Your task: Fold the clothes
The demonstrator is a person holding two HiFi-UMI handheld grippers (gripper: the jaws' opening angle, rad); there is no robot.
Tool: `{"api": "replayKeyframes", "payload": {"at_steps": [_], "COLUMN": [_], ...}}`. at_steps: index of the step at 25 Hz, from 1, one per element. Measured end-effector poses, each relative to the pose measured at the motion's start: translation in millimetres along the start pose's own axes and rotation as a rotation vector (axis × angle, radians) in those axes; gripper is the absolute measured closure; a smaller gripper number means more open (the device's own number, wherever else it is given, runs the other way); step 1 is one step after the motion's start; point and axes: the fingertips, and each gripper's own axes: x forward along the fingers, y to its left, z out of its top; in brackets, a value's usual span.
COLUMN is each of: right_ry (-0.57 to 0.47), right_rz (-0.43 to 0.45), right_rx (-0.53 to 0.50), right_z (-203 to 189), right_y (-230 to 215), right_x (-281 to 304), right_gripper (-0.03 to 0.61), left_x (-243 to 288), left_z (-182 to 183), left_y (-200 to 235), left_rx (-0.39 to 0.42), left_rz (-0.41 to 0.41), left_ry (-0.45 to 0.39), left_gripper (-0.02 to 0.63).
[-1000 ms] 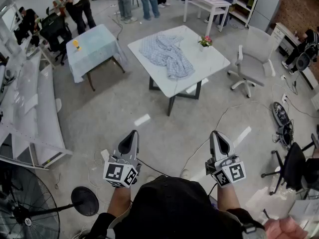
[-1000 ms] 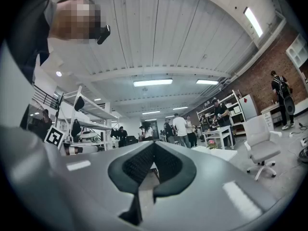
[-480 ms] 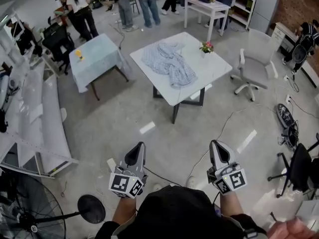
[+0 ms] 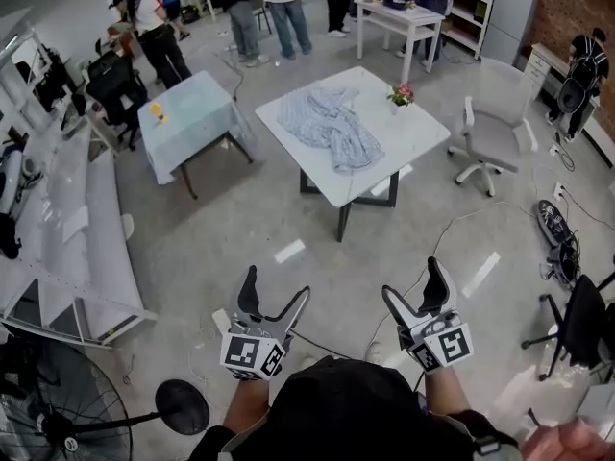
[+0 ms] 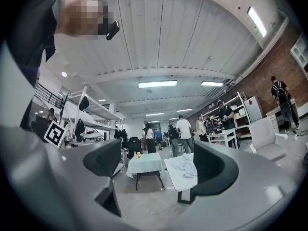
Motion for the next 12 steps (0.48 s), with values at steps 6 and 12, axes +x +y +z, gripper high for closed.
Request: {"api": "replayKeyframes", "payload": {"at_steps": [6, 12], "right_ry": [0.016, 0.000], "right_rz": [-0.030, -0.020], "right_rx": [0.021, -0.010], "right_z": [-2.8, 3.8], "right_y": [1.9, 43.0], "right_x": [2.5, 21.1], "right_gripper": [0.130, 0.132], "left_x": [-11.3, -35.7], "left_z": [-1.2, 7.1], "left_y": [14.3, 43.1], "left_rx": [-0.044, -0.039], "left_rz": [0.006, -0.003], "left_ry": [-0.004, -0.048], "left_gripper": [0.109, 0.109]}}
